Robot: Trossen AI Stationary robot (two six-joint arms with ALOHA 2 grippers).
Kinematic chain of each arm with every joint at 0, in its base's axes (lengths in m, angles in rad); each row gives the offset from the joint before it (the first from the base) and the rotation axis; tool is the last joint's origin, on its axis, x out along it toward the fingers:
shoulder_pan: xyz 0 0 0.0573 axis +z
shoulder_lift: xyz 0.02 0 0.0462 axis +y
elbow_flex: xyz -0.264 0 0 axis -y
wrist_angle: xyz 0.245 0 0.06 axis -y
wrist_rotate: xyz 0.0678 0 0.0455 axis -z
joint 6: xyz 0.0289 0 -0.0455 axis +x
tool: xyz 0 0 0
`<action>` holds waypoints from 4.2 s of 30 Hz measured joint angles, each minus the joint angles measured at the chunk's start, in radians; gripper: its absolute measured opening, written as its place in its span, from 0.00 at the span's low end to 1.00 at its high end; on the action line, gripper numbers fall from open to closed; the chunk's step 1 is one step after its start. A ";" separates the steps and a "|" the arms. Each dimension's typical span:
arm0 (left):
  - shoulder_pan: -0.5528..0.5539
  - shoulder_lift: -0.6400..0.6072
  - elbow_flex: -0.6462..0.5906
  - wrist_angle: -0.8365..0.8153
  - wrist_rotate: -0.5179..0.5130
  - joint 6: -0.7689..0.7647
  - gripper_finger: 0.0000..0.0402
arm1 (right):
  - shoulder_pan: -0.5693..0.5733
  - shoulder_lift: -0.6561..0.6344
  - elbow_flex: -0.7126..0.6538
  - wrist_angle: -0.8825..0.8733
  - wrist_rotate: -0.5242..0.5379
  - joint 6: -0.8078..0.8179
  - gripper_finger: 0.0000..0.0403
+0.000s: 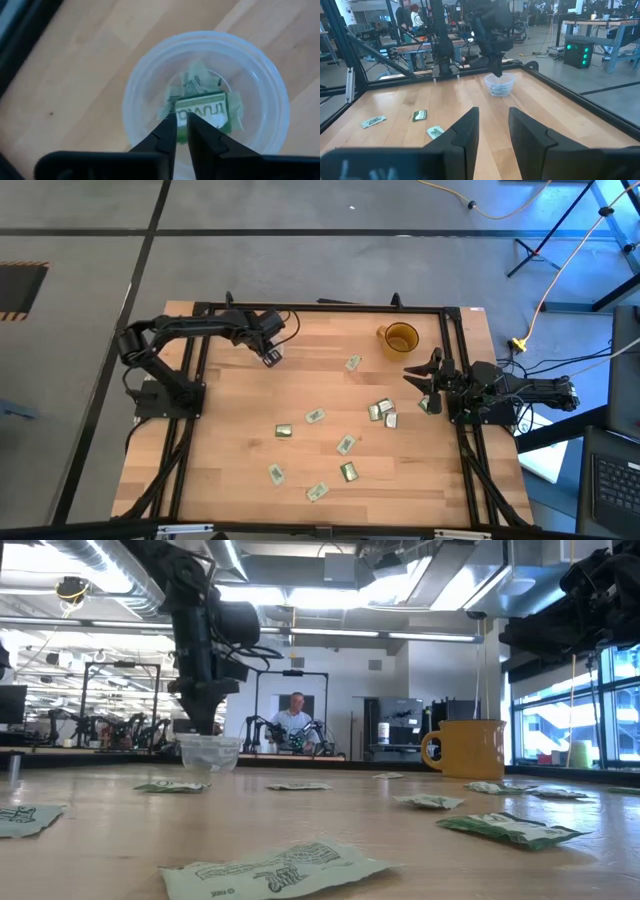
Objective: Pick and place Stevia / Truvia into bins
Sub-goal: Put the truvia packet into the transparent container, then put the stevia packet into the transparent container
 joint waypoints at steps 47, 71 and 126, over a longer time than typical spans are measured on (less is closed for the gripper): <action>-0.797 0.187 0.074 0.020 0.167 -0.031 0.24 | 0.000 0.000 0.000 0.000 0.000 0.036 0.27; -0.723 0.215 0.064 -0.031 0.272 -0.048 0.02 | 0.000 0.000 0.000 0.000 0.000 0.031 0.27; 0.045 -0.039 0.073 -0.136 0.079 0.079 0.22 | 0.000 0.000 0.000 -0.001 0.000 0.030 0.27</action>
